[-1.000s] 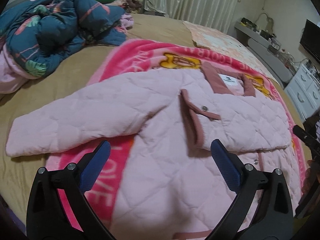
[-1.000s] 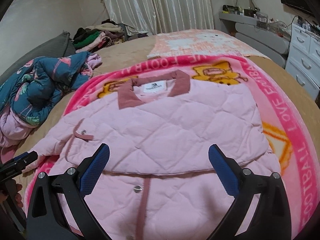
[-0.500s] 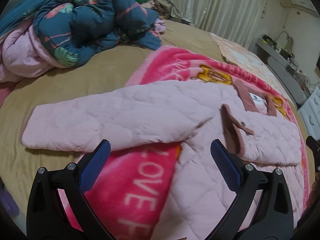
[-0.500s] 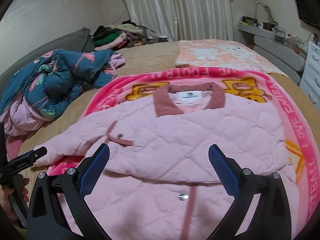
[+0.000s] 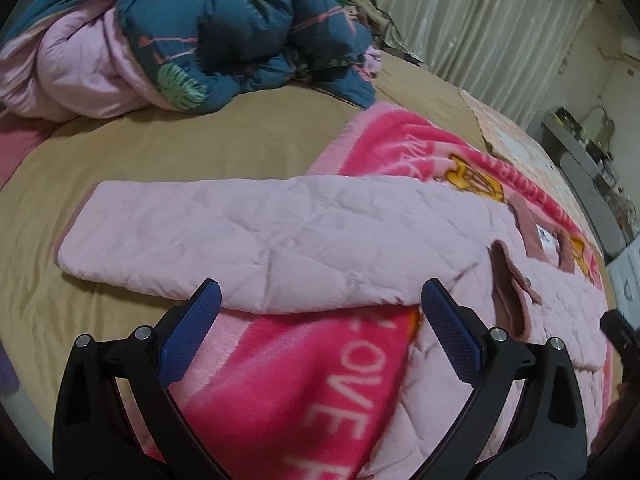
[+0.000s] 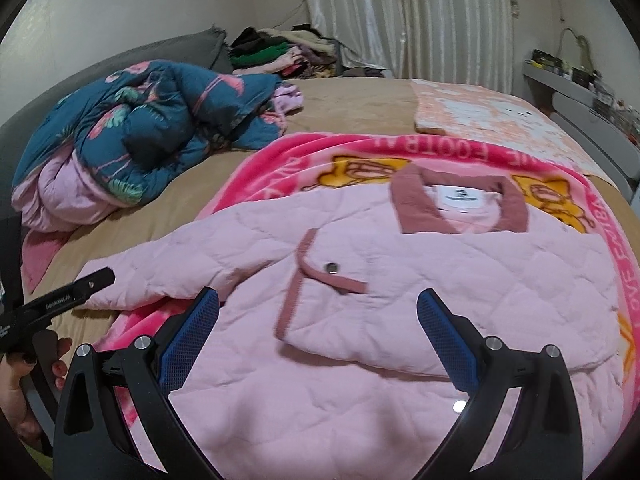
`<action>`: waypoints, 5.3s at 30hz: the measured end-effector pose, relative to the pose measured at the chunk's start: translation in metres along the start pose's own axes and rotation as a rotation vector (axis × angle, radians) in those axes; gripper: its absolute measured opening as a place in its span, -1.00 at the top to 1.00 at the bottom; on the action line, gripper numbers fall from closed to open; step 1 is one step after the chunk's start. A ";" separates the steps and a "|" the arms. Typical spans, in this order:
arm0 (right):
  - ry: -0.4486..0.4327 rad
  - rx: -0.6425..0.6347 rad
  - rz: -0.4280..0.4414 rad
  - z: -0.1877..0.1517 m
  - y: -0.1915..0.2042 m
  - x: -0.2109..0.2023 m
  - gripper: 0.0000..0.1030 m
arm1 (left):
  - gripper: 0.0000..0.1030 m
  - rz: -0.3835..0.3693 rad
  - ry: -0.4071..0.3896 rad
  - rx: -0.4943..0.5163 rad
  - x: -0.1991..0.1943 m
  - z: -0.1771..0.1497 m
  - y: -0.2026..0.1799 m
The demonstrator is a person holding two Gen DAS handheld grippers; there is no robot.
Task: Fold large clothes
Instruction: 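Move the left tool to the other sleeve cuff and grasp it, then lift the sleeve cuff with the left tool and carry it over the jacket body, then lay the sleeve down on the jacket body and open the left tool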
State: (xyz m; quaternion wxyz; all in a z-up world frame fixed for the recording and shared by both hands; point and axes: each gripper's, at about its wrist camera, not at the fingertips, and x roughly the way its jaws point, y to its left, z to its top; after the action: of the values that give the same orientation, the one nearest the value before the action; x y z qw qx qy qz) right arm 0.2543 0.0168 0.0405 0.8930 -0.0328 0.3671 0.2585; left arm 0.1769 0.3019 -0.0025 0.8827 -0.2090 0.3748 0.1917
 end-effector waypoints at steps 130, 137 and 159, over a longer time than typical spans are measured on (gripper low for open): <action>-0.231 0.580 -0.147 -0.143 -0.295 -0.181 -0.92 | 0.84 -0.406 -0.040 0.511 -0.061 -0.096 -0.399; -0.215 0.623 -0.165 -0.155 -0.312 -0.178 -0.92 | 0.53 -0.352 0.070 0.664 -0.017 -0.149 -0.424; -0.045 0.589 -0.007 -0.140 -0.273 -0.108 -0.92 | -0.82 -0.236 0.089 0.613 -0.027 -0.126 -0.310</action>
State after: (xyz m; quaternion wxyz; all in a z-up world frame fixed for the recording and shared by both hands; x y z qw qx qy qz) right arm 0.2328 -0.3008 -0.0249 0.8728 0.2321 0.4064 0.1386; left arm 0.2400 -0.0278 0.0080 0.9033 0.0160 0.4265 -0.0431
